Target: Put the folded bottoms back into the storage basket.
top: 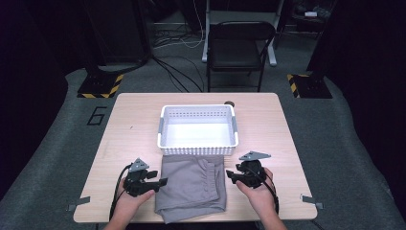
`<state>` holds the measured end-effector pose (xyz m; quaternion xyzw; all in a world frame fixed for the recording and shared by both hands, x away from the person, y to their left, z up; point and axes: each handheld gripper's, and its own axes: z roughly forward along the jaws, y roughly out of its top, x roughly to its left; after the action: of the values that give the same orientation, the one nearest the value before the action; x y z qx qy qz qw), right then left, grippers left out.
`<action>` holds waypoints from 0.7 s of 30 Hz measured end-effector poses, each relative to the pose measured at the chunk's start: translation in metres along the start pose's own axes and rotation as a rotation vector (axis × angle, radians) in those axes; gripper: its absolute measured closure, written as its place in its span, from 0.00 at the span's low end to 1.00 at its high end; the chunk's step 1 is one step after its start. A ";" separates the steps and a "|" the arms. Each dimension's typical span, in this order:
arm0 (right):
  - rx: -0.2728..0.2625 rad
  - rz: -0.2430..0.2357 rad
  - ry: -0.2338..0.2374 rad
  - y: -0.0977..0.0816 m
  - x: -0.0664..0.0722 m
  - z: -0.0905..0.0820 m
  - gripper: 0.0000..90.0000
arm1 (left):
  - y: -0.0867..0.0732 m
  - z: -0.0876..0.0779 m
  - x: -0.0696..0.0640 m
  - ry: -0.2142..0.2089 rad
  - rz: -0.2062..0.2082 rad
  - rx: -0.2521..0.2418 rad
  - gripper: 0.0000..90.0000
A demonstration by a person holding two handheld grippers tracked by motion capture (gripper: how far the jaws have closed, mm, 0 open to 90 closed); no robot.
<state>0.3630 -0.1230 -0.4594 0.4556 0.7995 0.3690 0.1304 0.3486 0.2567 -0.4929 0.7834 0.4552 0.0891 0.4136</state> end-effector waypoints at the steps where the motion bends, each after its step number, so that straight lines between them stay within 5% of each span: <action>1: 0.000 -0.002 -0.008 -0.001 0.003 0.001 0.55 | 0.000 0.002 -0.002 0.003 -0.016 -0.013 0.45; 4: 0.010 -0.029 -0.038 -0.004 0.011 0.007 0.54 | -0.001 0.004 -0.003 0.006 -0.014 0.005 0.45; 8: 0.020 0.006 -0.035 -0.010 0.017 0.019 0.57 | -0.005 0.007 0.000 0.010 -0.018 -0.010 0.45; 21: 0.083 0.019 -0.022 -0.019 0.016 0.050 0.67 | -0.011 0.014 0.001 0.031 0.033 0.029 0.44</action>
<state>0.3692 -0.0922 -0.5051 0.4724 0.8083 0.3316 0.1164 0.3495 0.2519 -0.5101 0.7952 0.4500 0.1013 0.3935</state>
